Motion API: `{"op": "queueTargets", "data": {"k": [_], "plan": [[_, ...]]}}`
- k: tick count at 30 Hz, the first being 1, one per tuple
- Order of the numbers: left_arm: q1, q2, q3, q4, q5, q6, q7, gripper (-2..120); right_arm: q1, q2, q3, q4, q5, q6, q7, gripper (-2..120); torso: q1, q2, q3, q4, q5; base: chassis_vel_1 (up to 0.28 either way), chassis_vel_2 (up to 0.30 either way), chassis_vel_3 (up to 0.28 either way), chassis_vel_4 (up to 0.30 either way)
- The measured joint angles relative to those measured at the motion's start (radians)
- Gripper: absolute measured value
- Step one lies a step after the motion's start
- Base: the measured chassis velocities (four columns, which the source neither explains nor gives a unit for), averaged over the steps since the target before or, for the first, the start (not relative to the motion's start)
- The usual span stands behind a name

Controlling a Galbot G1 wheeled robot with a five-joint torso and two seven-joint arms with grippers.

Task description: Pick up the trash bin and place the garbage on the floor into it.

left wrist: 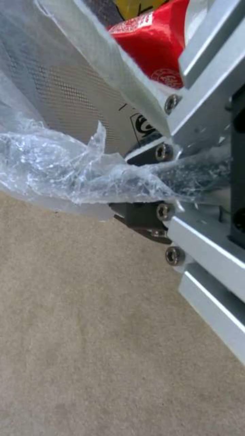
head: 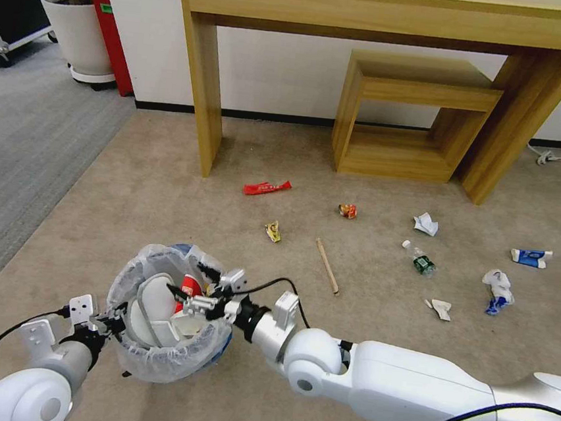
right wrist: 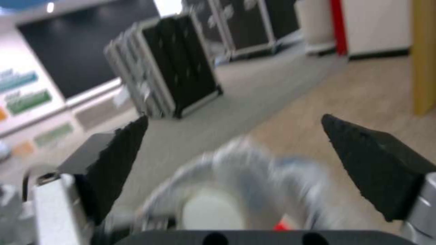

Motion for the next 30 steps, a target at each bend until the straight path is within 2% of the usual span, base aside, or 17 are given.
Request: {"op": "queueTargets", "data": {"k": [1,3,4,6,7,8,10,11,13,15,18,19,22,23,26,27,30], "plan": [[0.0,0.0,0.0,0.0,0.0,0.0,0.0,1,0.0,0.0,0.0,0.0,0.0,0.0,0.0,99,0.0,0.0,0.0,0.0,0.0,0.0,0.0,0.0,0.0],[-0.002,0.0,0.002,0.002,0.0,0.0,0.0,1,-0.045,-0.019,0.107,0.031,0.005,0.0,-0.002,100,0.0,0.0,0.0,0.0001,0.0,0.0,0.0,0.0,0.0],[-0.002,0.0,0.002,0.002,0.0,0.0,0.0,1,-0.045,-0.019,0.107,0.031,0.005,0.0,-0.002,100,0.0,0.0,0.0,0.0001,0.0,0.0,0.0,0.0,0.0],[-0.005,0.0,0.004,0.003,0.001,0.002,-0.001,1,-0.093,-0.042,0.23,0.057,0.013,-0.003,-0.009,100,0.0,0.0,0.0,0.0,0.0,0.0,0.0,0.0,0.0],[-0.005,0.0,0.004,0.003,0.002,0.003,-0.002,1,-0.11,-0.051,0.273,0.066,0.015,-0.005,-0.01,100,0.0,0.0,0.0,0.0,0.0,0.0,0.0,0.0,0.0],[-0.005,0.0,0.004,0.003,0.002,0.003,-0.002,1,-0.11,-0.051,0.273,0.066,0.015,-0.005,-0.01,100,0.0,0.0,0.0,0.0,0.0,0.0,0.0,0.0,0.0],[-0.006,0.005,0.004,0.004,0.002,0.003,-0.002,1,-0.168,-0.078,0.414,0.087,0.02,-0.01,-0.014,100,0.0,0.0,0.0,-0.0001,0.0002,0.0,0.0,0.0,0.0],[-0.006,0.005,0.004,0.004,0.002,0.003,-0.002,1,-0.168,-0.078,0.414,0.087,0.02,-0.01,-0.014,100,0.0,0.0,0.0,-0.0001,0.0002,0.0,0.0,0.0,0.0],[-0.005,0.006,0.001,0.003,0.002,0.003,-0.002,1,-0.214,-0.095,0.534,0.104,0.023,-0.013,-0.01,100,0.0,0.0,0.0,-0.0005,0.0,0.0,0.0,0.0,0.0],[0.0,0.0,-0.004,-0.003,0.004,0.003,-0.002,1,-0.225,-0.096,0.571,0.104,0.022,-0.012,-0.005,100,0.0,0.0,0.0,-0.0005,0.0,0.0,0.0,0.0,0.0],[0.012,-0.028,-0.02,-0.024,0.02,0.001,-0.001,1,-0.268,-0.092,0.695,0.093,0.002,-0.013,0.005,100,0.0,0.0,0.0,0.0005,0.0002,0.0,0.0,0.0,0.0],[0.012,-0.028,-0.02,-0.024,0.02,0.001,-0.001,1,-0.268,-0.092,0.695,0.093,0.002,-0.013,0.005,100,0.0,0.0,0.0,0.0005,0.0002,0.0,0.0,0.0,0.0],[0.003,-0.031,-0.016,-0.024,0.022,0.001,-0.001,1,-0.371,-0.09,0.85,0.103,-0.05,-0.025,0.016,100,0.0,0.0,0.0,0.0,0.0,0.0,0.0,0.0,0.0],[0.003,-0.031,-0.016,-0.024,0.022,0.001,-0.001,1,-0.371,-0.09,0.85,0.103,-0.05,-0.025,0.016,100,0.0,0.0,0.0,0.0,0.0,0.0,0.0,0.0,0.0],[0.003,-0.025,-0.015,-0.019,0.025,0.0,0.001,1,-0.502,-0.082,1.008,0.103,-0.128,-0.044,0.041,100,0.0,0.0,0.0,-0.0002,0.0002,0.0,0.0,0.0,0.0],[0.003,-0.025,-0.015,-0.019,0.025,0.0,0.001,1,-0.502,-0.082,1.008,0.103,-0.128,-0.044,0.041,100,0.0,0.0,0.0,-0.0002,0.0002,0.0,0.0,0.0,0.0],[0.002,-0.02,-0.018,-0.013,0.034,-0.007,0.008,1,-0.627,-0.055,1.171,0.102,-0.229,-0.054,0.061,100,0.0,0.0,0.0,-0.0001,0.0,0.0,0.0,0.0,0.0]]}}
